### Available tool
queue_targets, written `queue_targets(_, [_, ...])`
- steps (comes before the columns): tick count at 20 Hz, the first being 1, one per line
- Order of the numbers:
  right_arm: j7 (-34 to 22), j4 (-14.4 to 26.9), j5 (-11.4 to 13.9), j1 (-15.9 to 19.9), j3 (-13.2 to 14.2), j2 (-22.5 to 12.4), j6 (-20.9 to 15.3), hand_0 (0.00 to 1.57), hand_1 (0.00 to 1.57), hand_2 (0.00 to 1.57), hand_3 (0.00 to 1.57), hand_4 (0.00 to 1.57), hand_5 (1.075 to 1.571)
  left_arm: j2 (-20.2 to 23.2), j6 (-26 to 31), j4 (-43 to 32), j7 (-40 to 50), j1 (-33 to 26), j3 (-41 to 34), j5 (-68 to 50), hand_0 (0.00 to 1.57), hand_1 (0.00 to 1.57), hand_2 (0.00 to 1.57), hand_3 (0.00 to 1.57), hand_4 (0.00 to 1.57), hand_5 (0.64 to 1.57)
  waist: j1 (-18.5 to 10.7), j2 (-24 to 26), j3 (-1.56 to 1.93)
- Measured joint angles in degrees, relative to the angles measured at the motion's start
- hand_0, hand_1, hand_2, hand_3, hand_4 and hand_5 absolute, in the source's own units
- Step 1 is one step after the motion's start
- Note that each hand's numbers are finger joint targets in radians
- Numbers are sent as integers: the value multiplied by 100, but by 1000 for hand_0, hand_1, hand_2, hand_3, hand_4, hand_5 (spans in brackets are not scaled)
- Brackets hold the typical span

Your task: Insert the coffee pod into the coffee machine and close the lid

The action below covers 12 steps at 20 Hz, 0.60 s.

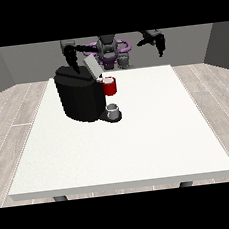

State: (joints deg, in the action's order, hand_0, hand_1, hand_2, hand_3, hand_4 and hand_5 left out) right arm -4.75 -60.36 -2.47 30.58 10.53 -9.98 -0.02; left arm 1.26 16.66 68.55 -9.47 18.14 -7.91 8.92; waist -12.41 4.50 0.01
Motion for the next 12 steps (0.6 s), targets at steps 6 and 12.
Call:
queue_targets(6, [13,176,22,470,-115,-18,104,0,0,0,0,0,1571,51,-149,560,249,-60,5,-157,0,0,0,0,362,1571,156,-306,-4])
queue_targets(12, [200,225,101,695,-241,38,118,0,0,0,0,204,1571,209,-133,1006,360,-343,-11,-278,0,0,0,0,316,1571,197,-442,-17])
